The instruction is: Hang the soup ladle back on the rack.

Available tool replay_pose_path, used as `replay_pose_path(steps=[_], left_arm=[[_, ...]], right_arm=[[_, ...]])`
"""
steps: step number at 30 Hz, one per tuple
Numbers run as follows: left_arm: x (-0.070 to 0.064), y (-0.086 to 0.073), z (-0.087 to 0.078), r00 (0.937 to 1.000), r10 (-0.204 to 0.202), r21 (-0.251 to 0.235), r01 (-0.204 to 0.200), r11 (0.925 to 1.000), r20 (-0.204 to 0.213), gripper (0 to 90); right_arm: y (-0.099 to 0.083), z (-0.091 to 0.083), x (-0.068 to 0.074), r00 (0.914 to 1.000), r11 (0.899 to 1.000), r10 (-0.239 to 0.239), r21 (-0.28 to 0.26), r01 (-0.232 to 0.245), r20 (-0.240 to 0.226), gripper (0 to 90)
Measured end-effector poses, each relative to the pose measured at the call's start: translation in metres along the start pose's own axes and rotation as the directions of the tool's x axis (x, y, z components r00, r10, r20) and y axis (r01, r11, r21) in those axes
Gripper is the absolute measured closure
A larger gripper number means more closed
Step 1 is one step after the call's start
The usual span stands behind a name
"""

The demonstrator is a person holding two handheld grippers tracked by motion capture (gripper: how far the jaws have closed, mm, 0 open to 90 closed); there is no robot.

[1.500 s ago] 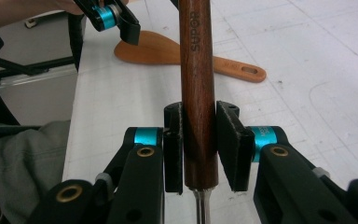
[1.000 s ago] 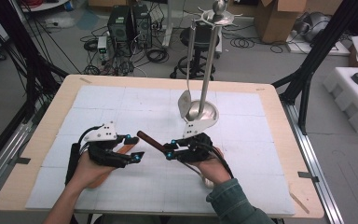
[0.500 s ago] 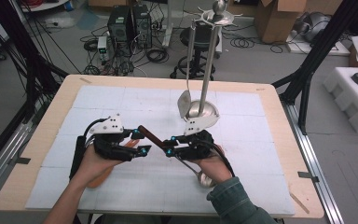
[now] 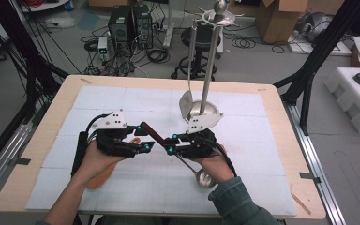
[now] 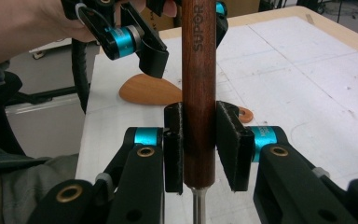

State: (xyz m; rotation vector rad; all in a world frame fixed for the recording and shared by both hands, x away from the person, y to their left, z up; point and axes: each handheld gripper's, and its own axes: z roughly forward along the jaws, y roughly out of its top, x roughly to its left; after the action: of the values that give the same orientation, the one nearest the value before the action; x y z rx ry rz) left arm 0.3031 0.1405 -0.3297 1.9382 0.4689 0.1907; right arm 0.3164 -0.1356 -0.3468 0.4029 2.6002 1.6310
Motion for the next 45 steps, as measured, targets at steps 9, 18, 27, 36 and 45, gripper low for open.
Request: replay_pose_path(steps=[9, 18, 27, 36, 45], left_arm=[[-0.002, 0.007, 0.000, 0.9999, 0.015, -0.012, -0.014, 0.9998, 0.005, 52.7], [-0.004, 0.010, 0.001, 0.9997, 0.026, -0.025, -0.026, 0.9993, -0.001, 59.8], [-0.006, 0.010, 0.002, 0.9996, 0.027, -0.031, -0.027, 0.9992, 0.003, 60.3], [-0.008, 0.012, 0.002, 0.9994, 0.033, -0.038, -0.033, 0.9987, 0.010, 60.9], [-0.008, 0.013, 0.001, 0.9990, 0.037, -0.039, -0.036, 0.9986, 0.025, 59.8]], right_arm=[[0.001, 0.000, 0.001, 1.0000, 1.000, 0.001, -0.011, -0.001, -0.001, 73.6], [0.001, 0.001, 0.001, 0.9997, 1.000, 0.017, -0.010, -0.017, -0.017, 73.4], [0.001, 0.000, -0.001, 0.9987, 1.000, 0.023, 0.002, -0.023, -0.044, 72.5], [0.002, 0.005, -0.006, 0.9960, 0.998, 0.028, 0.061, -0.023, -0.084, 68.9], [0.003, 0.005, -0.006, 0.9951, 0.999, 0.021, 0.048, -0.016, -0.097, 73.5]])
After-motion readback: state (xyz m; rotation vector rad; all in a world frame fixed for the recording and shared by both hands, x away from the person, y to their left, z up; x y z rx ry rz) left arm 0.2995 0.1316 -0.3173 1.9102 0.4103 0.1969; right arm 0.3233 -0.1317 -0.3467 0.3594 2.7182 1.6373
